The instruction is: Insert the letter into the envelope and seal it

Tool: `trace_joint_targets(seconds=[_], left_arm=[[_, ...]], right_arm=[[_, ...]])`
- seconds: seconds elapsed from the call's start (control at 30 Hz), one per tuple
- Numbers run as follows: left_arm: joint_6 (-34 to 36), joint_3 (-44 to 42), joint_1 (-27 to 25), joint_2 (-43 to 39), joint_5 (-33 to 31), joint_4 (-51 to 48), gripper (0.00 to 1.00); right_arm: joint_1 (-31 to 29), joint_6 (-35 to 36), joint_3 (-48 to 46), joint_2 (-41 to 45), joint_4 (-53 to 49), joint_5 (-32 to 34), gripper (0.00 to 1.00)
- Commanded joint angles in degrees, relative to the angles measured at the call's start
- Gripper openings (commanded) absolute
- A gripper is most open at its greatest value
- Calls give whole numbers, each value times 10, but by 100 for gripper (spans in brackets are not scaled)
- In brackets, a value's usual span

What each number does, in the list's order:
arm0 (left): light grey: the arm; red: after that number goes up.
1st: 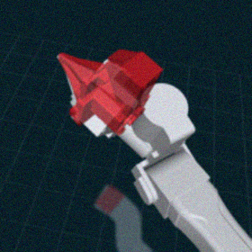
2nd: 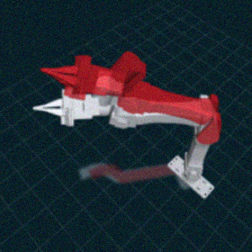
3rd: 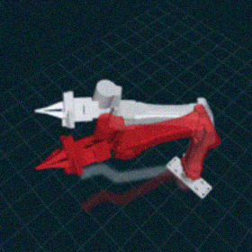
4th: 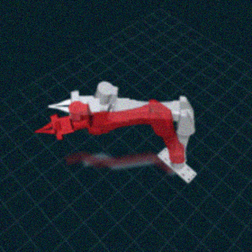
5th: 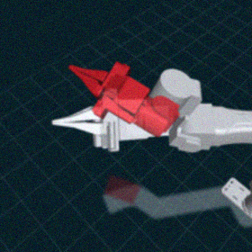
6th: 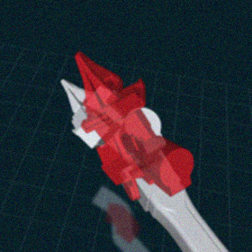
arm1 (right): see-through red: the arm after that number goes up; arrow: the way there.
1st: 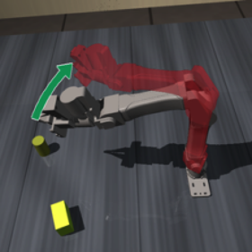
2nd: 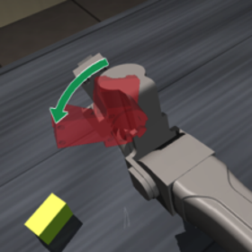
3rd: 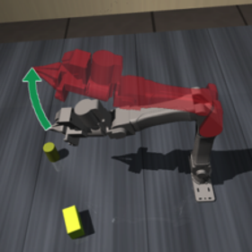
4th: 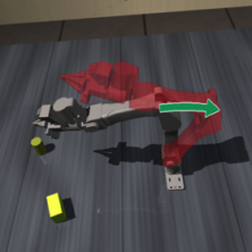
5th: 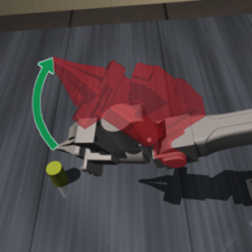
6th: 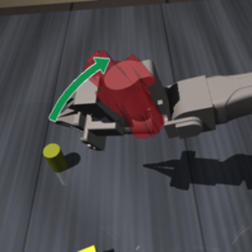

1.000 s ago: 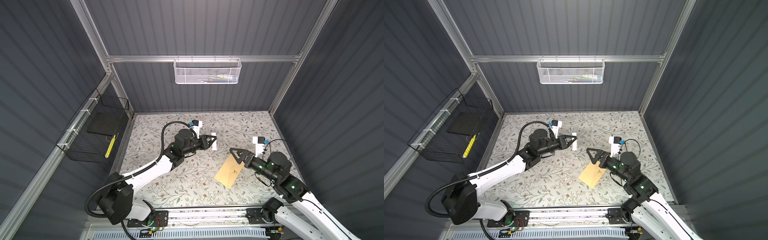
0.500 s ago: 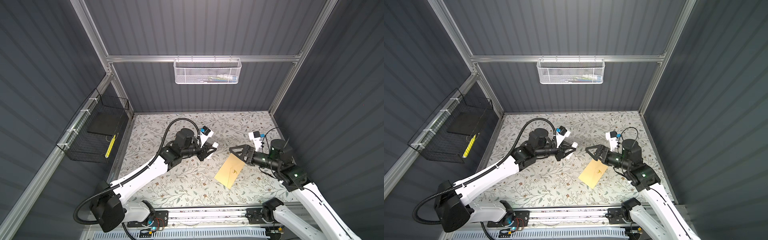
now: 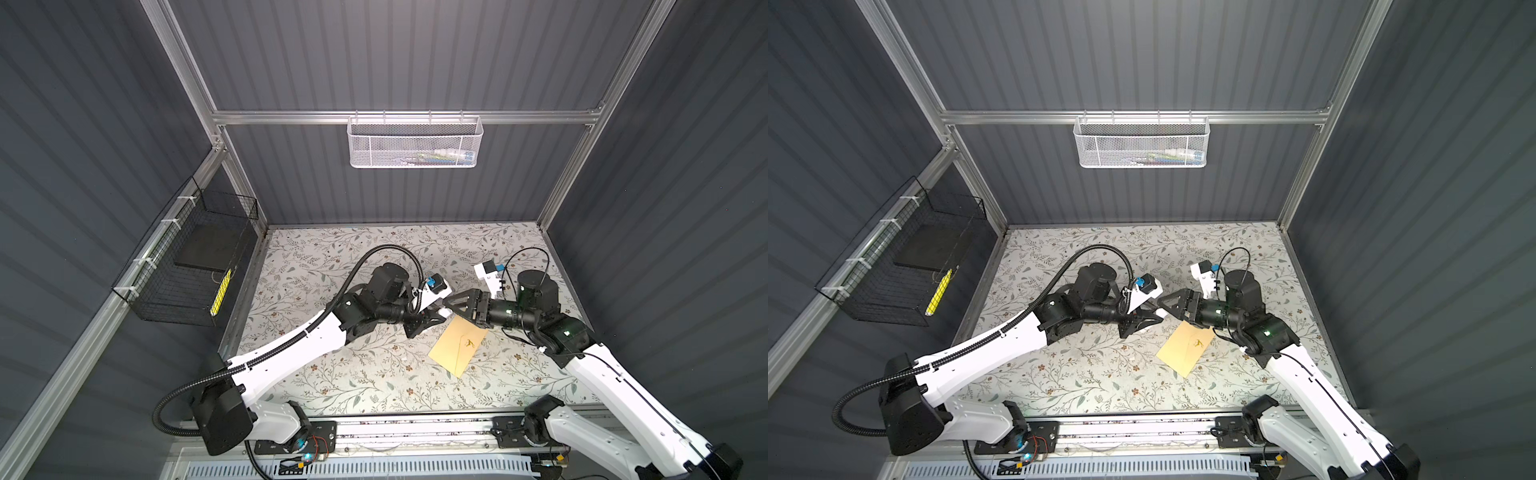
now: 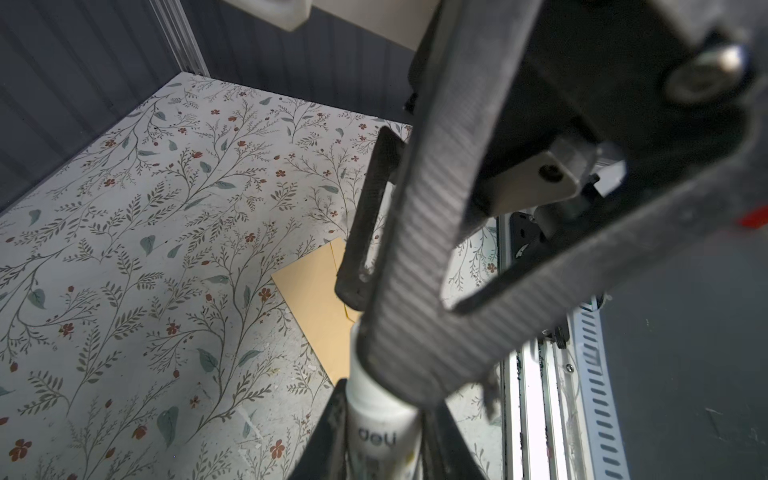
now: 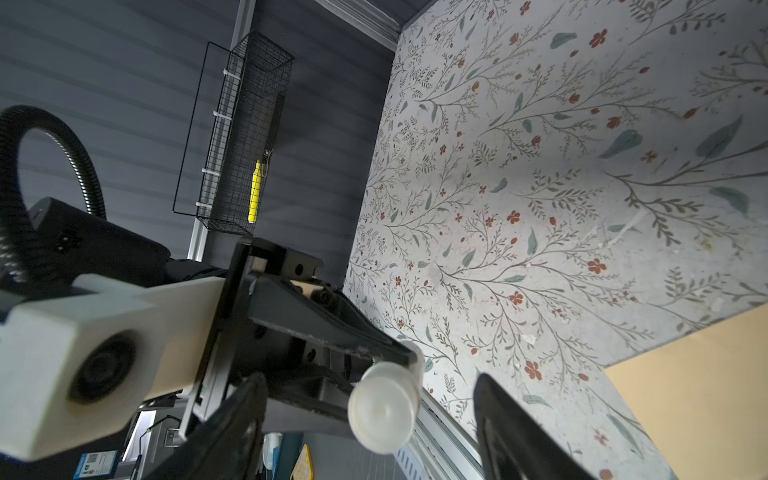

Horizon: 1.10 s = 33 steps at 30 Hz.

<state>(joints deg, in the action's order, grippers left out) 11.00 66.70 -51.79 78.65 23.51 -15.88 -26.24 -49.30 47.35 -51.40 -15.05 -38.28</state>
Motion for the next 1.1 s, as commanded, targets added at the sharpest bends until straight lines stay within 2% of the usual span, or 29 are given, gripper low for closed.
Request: trace_joint_targets(seconds=[0.0, 0.33, 0.43, 0.87, 0.93, 1.07], left_arm=[[17, 19, -1, 3, -6, -6, 3], [17, 19, -7, 4, 5, 1, 4], [19, 16, -11, 5, 3, 1, 4], [31, 8, -17, 4, -36, 5, 4], [30, 3, -17, 3, -37, 13, 7], [26, -11, -17, -2, -38, 21, 26]], right_arm=[[-8, -5, -16, 4, 17, -1, 74], [-23, -28, -36, -4, 49, 22, 66], [-27, -30, -33, -12, 56, 19, 62], [-32, -43, -42, -16, 54, 3, 28], [-32, -47, -42, -16, 58, 1, 22], [-32, -47, -35, -13, 54, 11, 15]])
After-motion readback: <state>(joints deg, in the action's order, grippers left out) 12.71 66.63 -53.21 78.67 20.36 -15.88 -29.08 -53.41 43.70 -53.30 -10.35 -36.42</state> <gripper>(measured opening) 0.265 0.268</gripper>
